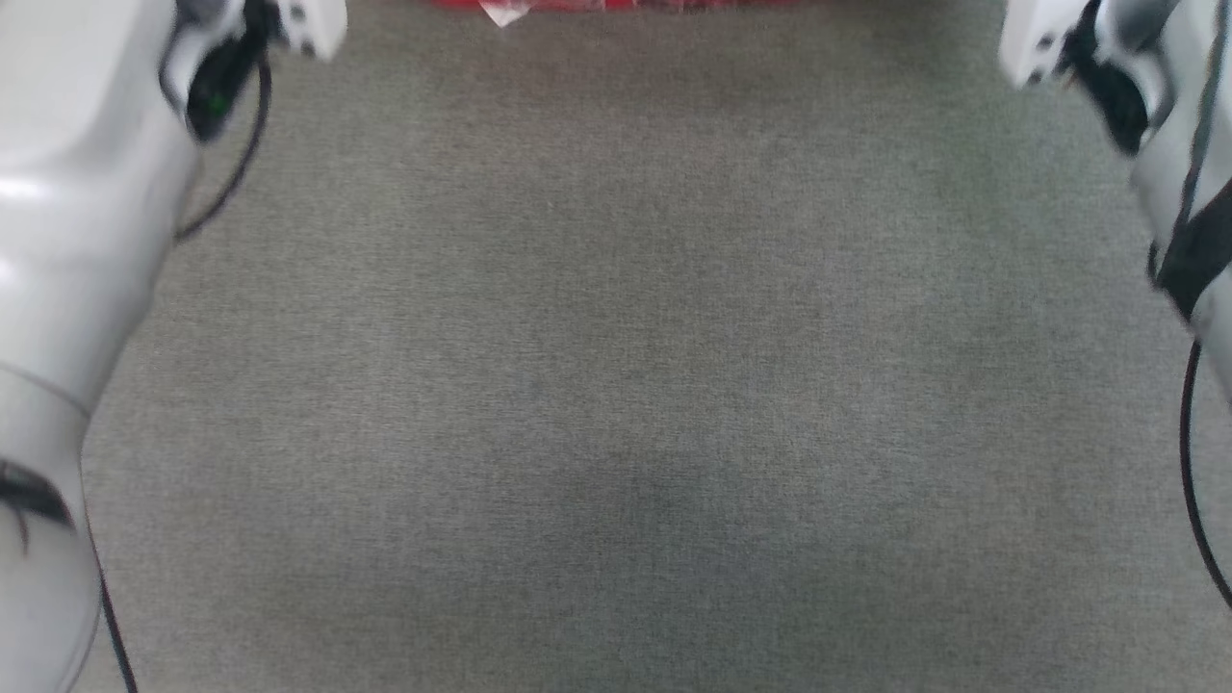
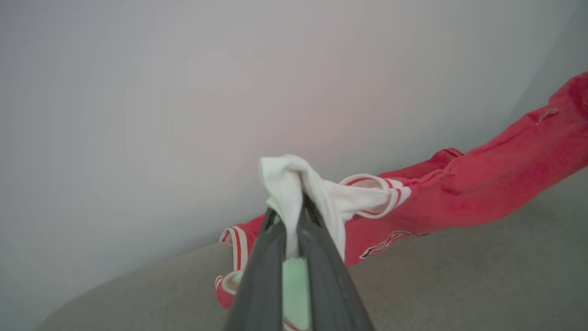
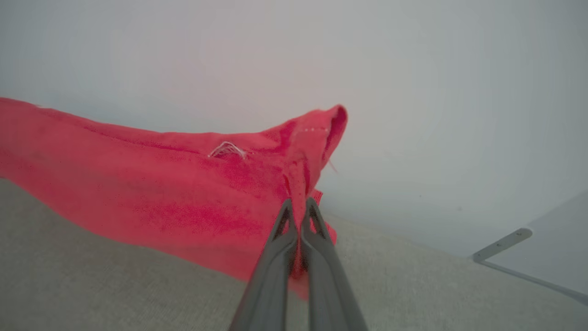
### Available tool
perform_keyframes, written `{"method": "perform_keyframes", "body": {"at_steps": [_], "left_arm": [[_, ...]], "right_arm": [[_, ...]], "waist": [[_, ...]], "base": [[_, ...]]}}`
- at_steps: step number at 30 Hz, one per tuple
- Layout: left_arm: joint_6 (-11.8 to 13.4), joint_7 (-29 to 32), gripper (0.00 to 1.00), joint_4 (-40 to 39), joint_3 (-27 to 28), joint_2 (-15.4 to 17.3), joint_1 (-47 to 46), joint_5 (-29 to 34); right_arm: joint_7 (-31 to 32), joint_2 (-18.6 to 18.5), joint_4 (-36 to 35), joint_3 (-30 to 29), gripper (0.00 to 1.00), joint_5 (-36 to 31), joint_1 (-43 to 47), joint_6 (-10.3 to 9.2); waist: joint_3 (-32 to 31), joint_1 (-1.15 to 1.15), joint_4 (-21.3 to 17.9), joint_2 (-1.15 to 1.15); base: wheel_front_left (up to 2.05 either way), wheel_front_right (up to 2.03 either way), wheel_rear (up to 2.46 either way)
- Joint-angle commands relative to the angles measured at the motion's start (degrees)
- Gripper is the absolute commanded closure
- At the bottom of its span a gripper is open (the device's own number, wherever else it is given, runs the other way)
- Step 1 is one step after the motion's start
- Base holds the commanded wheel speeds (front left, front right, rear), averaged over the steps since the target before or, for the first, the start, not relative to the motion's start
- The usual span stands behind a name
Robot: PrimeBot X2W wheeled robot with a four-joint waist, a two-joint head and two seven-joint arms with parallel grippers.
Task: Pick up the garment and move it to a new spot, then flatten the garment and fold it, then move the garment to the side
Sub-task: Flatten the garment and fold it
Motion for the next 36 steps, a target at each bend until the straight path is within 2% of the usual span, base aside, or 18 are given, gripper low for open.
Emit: {"method": "perform_keyframes", "body": {"at_steps": [1, 2, 5, 8, 13, 14, 18, 25, 36], "left_arm": [[-0.08, 2.83, 1.00, -1.82, -1.17, 1.47, 3.00, -2.46], [-0.08, 4.93, 1.00, -3.41, -2.04, 1.52, 4.85, -4.16], [-0.09, 13.35, 1.00, -8.01, -5.51, 4.52, 11.00, -9.06], [-0.10, 17.85, 1.00, -11.41, -7.02, 6.56, 15.30, -12.80], [-0.10, 22.13, 1.00, -16.27, -8.33, 10.10, 22.59, -17.61], [-0.10, 22.13, 1.00, -16.27, -8.33, 10.10, 22.59, -17.61], [0.53, 23.53, 1.00, -20.43, -9.57, 12.42, 28.52, -19.09], [6.20, 23.20, 1.00, -32.05, -10.83, 18.36, 39.06, -21.17], [17.77, 20.59, 1.00, -53.23, -12.64, 27.97, 53.70, -24.25]], "right_arm": [[2.95, -0.20, -2.48, 1.73, 1.00, 3.07, 3.16, -0.04], [4.21, -0.48, -3.84, 2.39, 1.00, 5.00, 4.73, -0.04], [10.01, -2.98, -9.87, 6.58, 1.00, 10.89, 11.19, -0.04], [12.99, -5.70, -15.28, 9.52, 1.00, 14.89, 15.80, -0.03], [16.65, -11.20, -24.77, 14.10, 1.00, 20.90, 23.89, -0.04], [16.65, -11.20, -24.77, 14.10, 1.00, 20.90, 23.89, -0.04], [18.31, -15.70, -31.26, 15.47, 1.00, 25.03, 30.14, -0.04], [21.00, -20.87, -40.09, 15.50, 1.00, 29.24, 40.87, -0.04], [25.73, -26.80, -53.34, 11.74, 1.00, 30.99, 58.08, -0.04]], "waist": [[-0.88, 0.00, 0.43, 0.00], [-1.29, 0.00, 0.56, 0.00], [-2.99, 0.00, 0.80, 0.00], [-4.35, 0.00, 0.99, 0.00], [-6.75, 0.00, 1.26, 0.00], [-6.75, 0.00, 1.26, 0.00], [-8.83, 0.00, 1.70, 0.00], [-12.23, 0.00, 1.76, 0.00], [-15.12, 0.00, 1.71, 0.00]], "base": [[0.00, 0.00, 0.00], [0.00, 0.00, 0.00], [0.00, 0.00, 0.00], [0.00, 0.00, 0.00], [0.00, 0.00, 0.00], [0.00, 0.00, 0.00], [0.00, 0.00, 0.00], [0.00, 0.00, 0.00], [0.00, 0.00, 0.00]]}}
